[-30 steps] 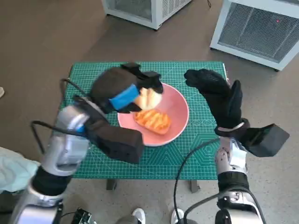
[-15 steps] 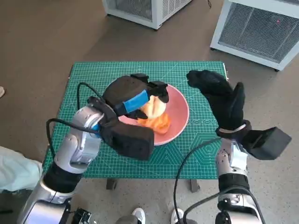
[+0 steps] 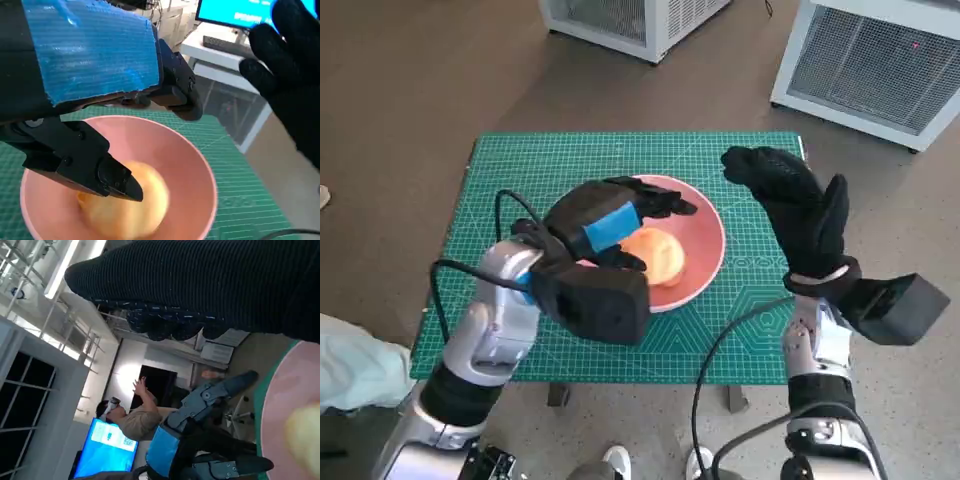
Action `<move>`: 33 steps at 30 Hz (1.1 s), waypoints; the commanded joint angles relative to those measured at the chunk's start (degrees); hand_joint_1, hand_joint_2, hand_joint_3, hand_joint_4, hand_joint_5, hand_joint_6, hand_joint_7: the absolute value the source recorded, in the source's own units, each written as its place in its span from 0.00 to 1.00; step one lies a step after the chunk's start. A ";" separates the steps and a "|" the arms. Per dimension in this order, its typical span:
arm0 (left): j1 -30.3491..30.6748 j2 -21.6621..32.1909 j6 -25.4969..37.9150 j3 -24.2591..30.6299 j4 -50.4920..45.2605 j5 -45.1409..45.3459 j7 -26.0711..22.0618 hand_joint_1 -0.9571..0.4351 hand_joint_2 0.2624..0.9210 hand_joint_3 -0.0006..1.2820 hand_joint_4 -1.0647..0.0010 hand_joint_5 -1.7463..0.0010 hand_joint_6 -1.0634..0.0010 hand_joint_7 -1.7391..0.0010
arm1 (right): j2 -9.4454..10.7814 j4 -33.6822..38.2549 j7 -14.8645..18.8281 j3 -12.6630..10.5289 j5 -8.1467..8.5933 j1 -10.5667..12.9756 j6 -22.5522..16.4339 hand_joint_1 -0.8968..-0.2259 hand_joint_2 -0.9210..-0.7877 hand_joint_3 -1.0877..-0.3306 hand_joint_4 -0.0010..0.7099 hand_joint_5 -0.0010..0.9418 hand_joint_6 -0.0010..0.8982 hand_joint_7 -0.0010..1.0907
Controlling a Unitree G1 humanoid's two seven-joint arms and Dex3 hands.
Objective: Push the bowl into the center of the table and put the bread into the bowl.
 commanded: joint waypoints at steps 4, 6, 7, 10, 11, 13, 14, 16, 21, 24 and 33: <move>1.84 0.63 -3.52 2.99 -1.67 -3.05 2.34 0.56 0.86 0.01 0.83 1.00 0.63 0.97 | 0.49 -0.53 0.30 0.44 0.53 0.94 0.31 0.28 0.00 0.44 0.25 0.00 0.00 0.51; 2.54 0.73 -3.57 4.10 -2.83 -4.23 2.28 0.56 0.86 0.01 0.83 1.00 0.63 0.97 | 0.50 -0.38 0.58 0.55 0.49 0.67 0.10 0.28 0.00 0.44 0.25 0.00 0.00 0.52; 2.83 0.77 -3.57 4.52 -3.32 -4.70 2.26 0.56 0.85 0.01 0.84 1.00 0.63 0.98 | 0.49 -0.32 0.69 0.58 0.49 0.56 0.06 0.28 0.00 0.44 0.25 0.00 0.00 0.52; 3.97 0.93 -3.71 6.16 -5.21 -6.42 2.33 0.56 0.85 0.00 0.84 1.00 0.64 0.98 | 0.40 -0.20 1.04 0.70 0.46 0.21 -0.19 0.28 0.00 0.44 0.25 0.00 0.00 0.52; 4.29 0.96 -3.75 6.60 -5.72 -6.91 2.37 0.56 0.84 0.00 0.84 1.00 0.64 0.98 | 0.38 -0.27 1.12 0.72 0.46 0.16 -0.23 0.28 0.00 0.43 0.25 0.01 0.00 0.52; 5.15 0.89 -3.54 7.92 -7.14 -8.37 2.46 0.56 0.84 0.00 0.84 1.00 0.64 0.98 | 0.26 -0.35 1.31 0.70 0.55 -0.01 -0.17 0.28 0.00 0.43 0.26 0.01 0.00 0.52; 5.76 0.67 -3.34 8.92 -8.14 -9.54 2.52 0.56 0.84 0.00 0.84 1.00 0.64 0.98 | 0.21 -0.50 1.36 0.70 0.64 -0.10 -0.03 0.28 0.00 0.43 0.26 0.01 0.00 0.52; 6.73 0.18 -3.48 10.73 -9.53 -11.83 2.89 0.57 0.84 0.00 0.84 1.00 0.64 0.98 | 0.12 -0.82 1.48 0.70 0.84 -0.26 0.19 0.28 0.00 0.43 0.26 0.01 0.00 0.52; 8.70 -2.15 -7.97 15.79 -9.63 -19.60 5.28 0.53 0.86 0.01 0.86 1.00 0.65 0.99 | -0.02 -1.88 1.44 0.72 1.25 -0.81 0.84 0.27 0.00 0.43 0.27 0.01 0.00 0.53; 9.47 -4.99 -14.65 18.67 -5.91 -25.63 7.32 0.49 0.90 0.02 0.86 1.00 0.66 0.99 | -0.02 -2.75 1.02 0.85 1.27 -1.23 1.25 0.27 0.00 0.43 0.27 0.01 0.00 0.53; 9.70 -10.76 -29.00 22.74 5.40 -39.21 6.65 0.31 1.00 0.15 0.88 1.00 0.75 1.00 | -0.02 -5.75 -1.44 2.14 -0.50 -2.07 1.30 0.28 0.00 0.42 0.27 0.01 0.00 0.53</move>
